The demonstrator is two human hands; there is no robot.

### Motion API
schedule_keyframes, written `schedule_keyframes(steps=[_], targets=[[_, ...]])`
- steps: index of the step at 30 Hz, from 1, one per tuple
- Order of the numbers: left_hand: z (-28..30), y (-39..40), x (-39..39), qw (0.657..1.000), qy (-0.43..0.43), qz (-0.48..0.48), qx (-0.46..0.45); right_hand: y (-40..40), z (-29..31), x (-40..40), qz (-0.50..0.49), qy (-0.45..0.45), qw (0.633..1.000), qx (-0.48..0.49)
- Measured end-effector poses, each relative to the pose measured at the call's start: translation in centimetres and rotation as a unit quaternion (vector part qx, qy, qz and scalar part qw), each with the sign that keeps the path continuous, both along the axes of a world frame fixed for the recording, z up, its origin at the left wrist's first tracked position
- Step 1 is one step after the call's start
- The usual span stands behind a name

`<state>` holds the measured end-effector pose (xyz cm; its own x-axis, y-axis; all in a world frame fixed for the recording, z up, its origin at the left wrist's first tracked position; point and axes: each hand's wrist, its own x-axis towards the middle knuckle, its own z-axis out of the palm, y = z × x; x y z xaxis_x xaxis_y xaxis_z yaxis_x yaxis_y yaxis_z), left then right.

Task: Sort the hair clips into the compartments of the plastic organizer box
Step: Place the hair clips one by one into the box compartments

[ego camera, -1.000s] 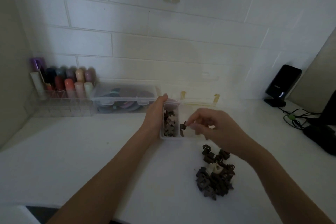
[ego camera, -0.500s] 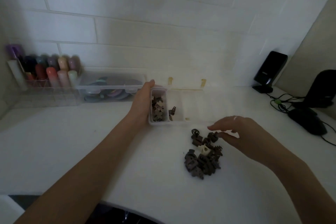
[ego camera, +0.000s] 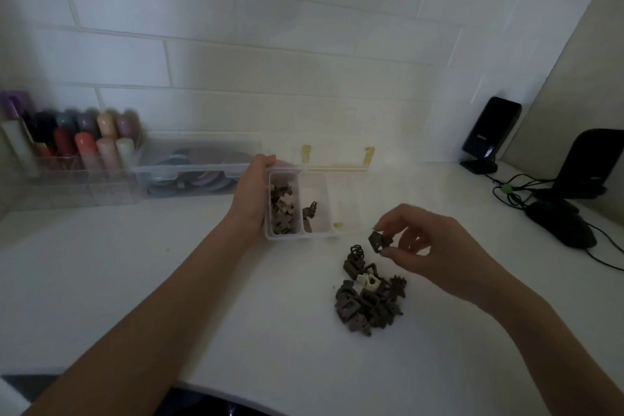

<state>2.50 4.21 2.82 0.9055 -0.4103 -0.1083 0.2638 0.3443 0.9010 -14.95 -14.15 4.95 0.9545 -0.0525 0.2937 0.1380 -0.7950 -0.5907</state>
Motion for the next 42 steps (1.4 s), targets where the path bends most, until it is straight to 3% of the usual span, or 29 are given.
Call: schedule_keyframes(steps=[4, 13, 21, 31, 34, 39, 42], targets=[[0.1, 0.2, -0.1, 1.000, 0.002, -0.014, -0.012, 1.2, 0.7, 0.7, -0.003, -0.084, 0.996, 0.028], [0.4, 0.6, 0.4, 1.000, 0.010, -0.009, -0.002, 1.4, -0.3, 5.3, -0.041, -0.234, 0.970, -0.057], [0.0, 0.5, 0.6, 1.000, 0.002, -0.009, 0.007, 0.2, -3.3, 4.9, -0.018, -0.231, 0.951, -0.203], [-0.1, 0.5, 0.8, 1.000, -0.016, -0.013, -0.016, 0.8, -2.0, 2.0, -0.025, -0.315, 0.934, -0.164], [-0.1, 0.4, 0.8, 1.000, -0.011, 0.001, -0.012, 0.6, -2.7, 0.1, 0.011, -0.280, 0.947, -0.157], [-0.1, 0.3, 0.9, 1.000, -0.008, 0.005, -0.007, 0.8, -4.1, -0.8, 0.075, -0.122, 0.970, -0.198], [0.0, 0.2, 0.9, 1.000, -0.012, 0.006, -0.013, 1.0, -4.4, -0.3, 0.083, -0.038, 0.987, -0.134]])
